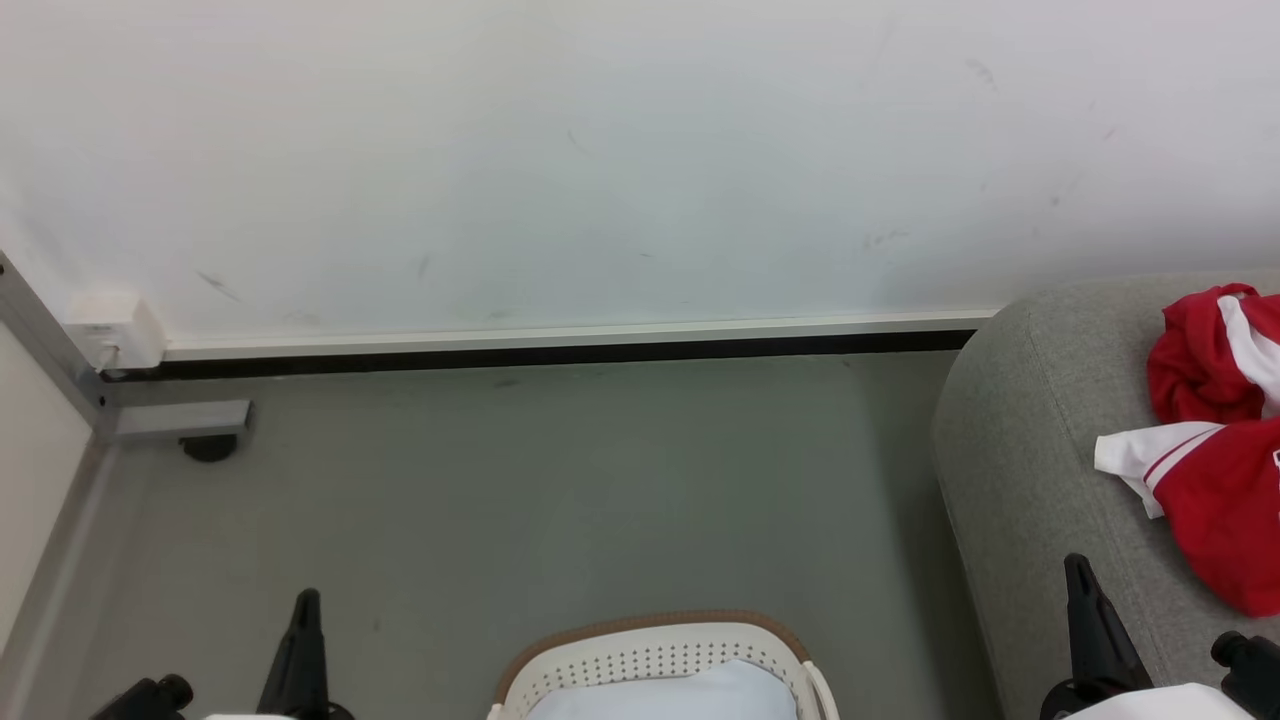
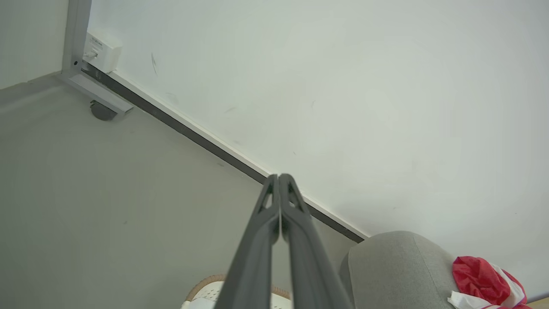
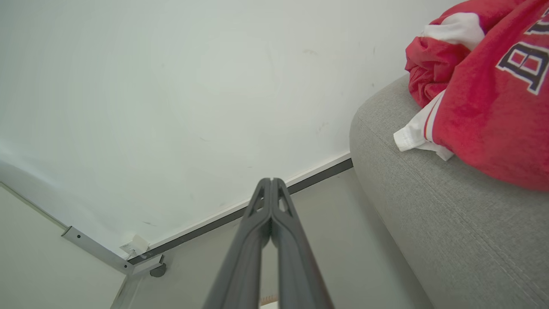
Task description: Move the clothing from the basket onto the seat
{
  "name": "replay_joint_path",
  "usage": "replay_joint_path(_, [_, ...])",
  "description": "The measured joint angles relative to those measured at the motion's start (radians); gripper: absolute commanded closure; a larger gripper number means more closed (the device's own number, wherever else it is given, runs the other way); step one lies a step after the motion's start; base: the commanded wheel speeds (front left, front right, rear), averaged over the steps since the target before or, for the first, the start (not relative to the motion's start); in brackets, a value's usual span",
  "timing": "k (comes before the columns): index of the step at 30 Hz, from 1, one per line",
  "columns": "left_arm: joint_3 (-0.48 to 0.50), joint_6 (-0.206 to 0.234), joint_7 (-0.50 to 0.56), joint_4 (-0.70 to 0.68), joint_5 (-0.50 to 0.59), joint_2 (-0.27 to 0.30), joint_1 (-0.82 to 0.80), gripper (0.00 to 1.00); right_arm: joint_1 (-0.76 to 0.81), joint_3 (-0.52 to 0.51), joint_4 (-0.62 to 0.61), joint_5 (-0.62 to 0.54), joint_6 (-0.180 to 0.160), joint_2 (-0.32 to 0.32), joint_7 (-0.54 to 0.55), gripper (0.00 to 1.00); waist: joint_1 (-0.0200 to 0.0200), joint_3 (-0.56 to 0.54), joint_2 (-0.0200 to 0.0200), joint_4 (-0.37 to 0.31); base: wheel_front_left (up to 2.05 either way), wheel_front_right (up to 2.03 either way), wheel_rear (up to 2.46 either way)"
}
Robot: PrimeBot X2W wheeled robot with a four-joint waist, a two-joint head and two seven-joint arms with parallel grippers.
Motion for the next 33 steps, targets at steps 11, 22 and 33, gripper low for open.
replay_joint_path(11, [0.002,0.000,0.043,-0.002,-0.148,0.000,-0.014,1.00,-0.003,-0.022,-0.008,0.154,0.000,-0.001,0.038,1.00,0.0000,0.000,0.0000,0.011,0.00,0.00,0.00])
replay_joint_path(22, [0.005,0.000,0.078,-0.003,-0.292,0.001,-0.025,1.00,-0.009,-0.040,-0.014,0.289,0.000,-0.001,0.072,1.00,0.0000,-0.001,0.0000,0.023,0.00,0.00,0.00])
replay_joint_path(33, [0.008,0.000,0.112,-0.004,-0.416,0.002,-0.037,1.00,-0.012,-0.060,-0.019,0.407,0.000,-0.001,0.107,1.00,0.0000,-0.001,0.0000,0.034,0.00,0.00,0.00])
